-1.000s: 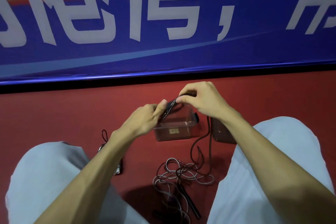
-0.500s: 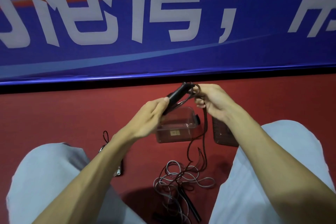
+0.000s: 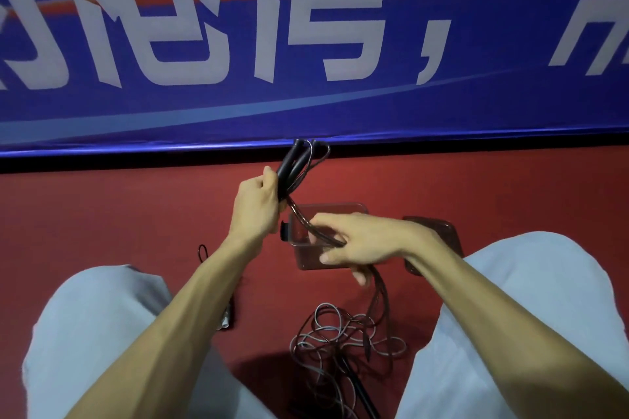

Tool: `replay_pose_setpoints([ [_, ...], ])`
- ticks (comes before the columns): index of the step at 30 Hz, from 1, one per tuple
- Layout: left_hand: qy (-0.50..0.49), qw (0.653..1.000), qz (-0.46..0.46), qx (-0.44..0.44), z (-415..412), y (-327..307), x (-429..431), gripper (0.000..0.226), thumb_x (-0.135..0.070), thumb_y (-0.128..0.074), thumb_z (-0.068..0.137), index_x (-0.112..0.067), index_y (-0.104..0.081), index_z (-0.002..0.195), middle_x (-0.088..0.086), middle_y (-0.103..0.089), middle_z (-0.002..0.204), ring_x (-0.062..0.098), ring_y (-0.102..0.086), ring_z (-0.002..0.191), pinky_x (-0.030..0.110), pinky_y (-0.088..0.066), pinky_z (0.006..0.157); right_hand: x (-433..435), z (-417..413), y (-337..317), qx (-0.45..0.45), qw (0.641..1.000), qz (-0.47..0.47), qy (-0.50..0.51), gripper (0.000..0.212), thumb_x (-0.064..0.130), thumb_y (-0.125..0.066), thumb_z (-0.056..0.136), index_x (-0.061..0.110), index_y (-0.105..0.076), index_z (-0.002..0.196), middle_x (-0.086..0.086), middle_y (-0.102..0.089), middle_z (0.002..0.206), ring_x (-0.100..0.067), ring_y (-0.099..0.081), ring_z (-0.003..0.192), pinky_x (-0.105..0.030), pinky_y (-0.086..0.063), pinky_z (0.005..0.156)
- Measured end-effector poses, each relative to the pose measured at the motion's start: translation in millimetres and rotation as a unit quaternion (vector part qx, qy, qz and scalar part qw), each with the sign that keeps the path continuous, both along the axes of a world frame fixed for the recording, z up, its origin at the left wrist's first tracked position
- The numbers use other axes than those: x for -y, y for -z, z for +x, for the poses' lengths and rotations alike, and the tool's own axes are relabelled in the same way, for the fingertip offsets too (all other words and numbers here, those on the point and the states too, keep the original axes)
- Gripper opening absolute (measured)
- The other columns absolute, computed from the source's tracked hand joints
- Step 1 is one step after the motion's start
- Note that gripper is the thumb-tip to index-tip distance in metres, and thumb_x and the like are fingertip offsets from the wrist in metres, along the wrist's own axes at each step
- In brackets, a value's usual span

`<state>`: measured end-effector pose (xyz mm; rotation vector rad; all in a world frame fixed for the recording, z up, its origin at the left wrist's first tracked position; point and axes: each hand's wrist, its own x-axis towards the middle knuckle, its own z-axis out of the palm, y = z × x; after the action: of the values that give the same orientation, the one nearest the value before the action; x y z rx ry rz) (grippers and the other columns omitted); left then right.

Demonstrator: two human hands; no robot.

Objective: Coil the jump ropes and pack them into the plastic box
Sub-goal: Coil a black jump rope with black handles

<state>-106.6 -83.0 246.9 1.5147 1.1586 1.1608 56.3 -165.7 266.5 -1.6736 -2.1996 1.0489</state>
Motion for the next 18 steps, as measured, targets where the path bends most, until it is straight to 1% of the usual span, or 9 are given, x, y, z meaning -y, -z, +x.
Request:
replay_pose_setpoints([
  [2, -0.011, 0.995, 0.033, -0.098, -2, 6, -3, 0.050, -0.039, -0.030, 0.102, -0.010, -0.047, 0.065, 0.006, -0.048, 0.054, 0.021, -0.038, 0.045, 0.032, -0.033, 0.050, 1, 3, 2, 0.064, 0.998, 0.010, -0.024, 0.018, 0.020, -0.054, 0.093, 0.032, -0.046, 0.104, 0.002, -0.064, 0.085, -0.023, -0.067, 0.051, -0.044, -0.057, 0.072],
  [4, 0.001, 0.977, 0.056, -0.207, -2, 10, -4, 0.056, -0.040, -0.029, 0.103, -0.007, -0.050, 0.063, 0.007, -0.055, 0.056, 0.027, -0.049, 0.051, 0.034, -0.037, 0.054, 2, 4, 1, 0.103, 0.992, 0.046, -0.054, 0.016, 0.025, -0.053, 0.094, 0.038, -0.050, 0.103, 0.008, -0.062, 0.086, -0.019, -0.068, 0.057, -0.041, -0.056, 0.072],
  [7, 0.027, 0.951, 0.074, -0.299, -1, 14, -3, 0.056, -0.045, -0.027, 0.103, -0.015, -0.050, 0.061, 0.012, -0.062, 0.064, 0.036, -0.060, 0.066, 0.036, -0.040, 0.059, 5, 3, -8, 0.131, 0.980, 0.128, -0.081, 0.009, 0.026, -0.056, 0.096, 0.029, -0.060, 0.103, 0.023, -0.057, 0.070, 0.010, -0.053, 0.065, -0.011, -0.038, 0.066],
  [9, 0.034, 0.937, 0.082, -0.339, 1, 13, 0, 0.055, -0.045, -0.026, 0.103, -0.018, -0.045, 0.059, 0.013, -0.058, 0.064, 0.038, -0.056, 0.069, 0.037, -0.039, 0.063, 7, 6, -15, 0.110, 0.977, 0.171, -0.069, 0.009, 0.019, -0.055, 0.096, 0.025, -0.061, 0.093, 0.018, -0.059, 0.073, 0.007, -0.054, 0.068, -0.017, -0.039, 0.066],
  [11, 0.036, 0.925, 0.081, -0.371, 4, 12, 3, 0.054, -0.042, -0.027, 0.103, -0.017, -0.043, 0.059, 0.012, -0.052, 0.062, 0.037, -0.050, 0.067, 0.037, -0.035, 0.063, 8, 11, -18, 0.070, 0.977, 0.197, -0.044, 0.022, 0.015, -0.053, 0.097, 0.032, -0.062, 0.086, 0.010, -0.063, 0.078, -0.002, -0.059, 0.070, -0.025, -0.047, 0.070],
  [13, 0.045, 0.909, 0.085, -0.407, 8, 15, 3, 0.051, -0.040, -0.027, 0.101, -0.013, -0.045, 0.063, 0.018, -0.053, 0.067, 0.039, -0.049, 0.069, 0.038, -0.034, 0.063, 5, 17, -16, 0.063, 0.965, 0.252, -0.019, 0.017, 0.013, -0.054, 0.096, 0.022, -0.068, 0.092, 0.013, -0.062, 0.078, -0.002, -0.057, 0.071, -0.020, -0.046, 0.073],
  [14, 0.053, 0.901, 0.085, -0.422, 9, 17, 5, 0.049, -0.040, -0.026, 0.100, -0.010, -0.047, 0.068, 0.019, -0.054, 0.071, 0.040, -0.049, 0.071, 0.038, -0.034, 0.064, 2, 20, -14, 0.072, 0.955, 0.289, -0.004, 0.014, 0.013, -0.056, 0.096, 0.016, -0.070, 0.096, 0.011, -0.062, 0.079, -0.005, -0.055, 0.073, -0.023, -0.046, 0.076],
  [16, 0.062, 0.890, 0.090, -0.443, 11, 18, 8, 0.048, -0.041, -0.025, 0.099, -0.008, -0.052, 0.078, 0.015, -0.051, 0.073, 0.038, -0.048, 0.072, 0.039, -0.036, 0.065, -3, 24, -9, 0.074, 0.937, 0.339, 0.043, 0.014, 0.017, -0.060, 0.094, 0.015, -0.072, 0.099, 0.008, -0.062, 0.082, -0.010, -0.055, 0.079, -0.031, -0.047, 0.079],
  [18, 0.069, 0.888, 0.104, -0.442, 14, 15, 16, 0.051, -0.041, -0.026, 0.100, -0.009, -0.047, 0.066, 0.015, -0.047, 0.071, 0.038, -0.046, 0.070, 0.039, -0.038, 0.066, -7, 29, -4, 0.074, 0.925, 0.361, 0.096, 0.015, 0.023, -0.061, 0.093, 0.018, -0.074, 0.099, 0.005, -0.064, 0.086, -0.015, -0.058, 0.085, -0.036, -0.049, 0.081],
])
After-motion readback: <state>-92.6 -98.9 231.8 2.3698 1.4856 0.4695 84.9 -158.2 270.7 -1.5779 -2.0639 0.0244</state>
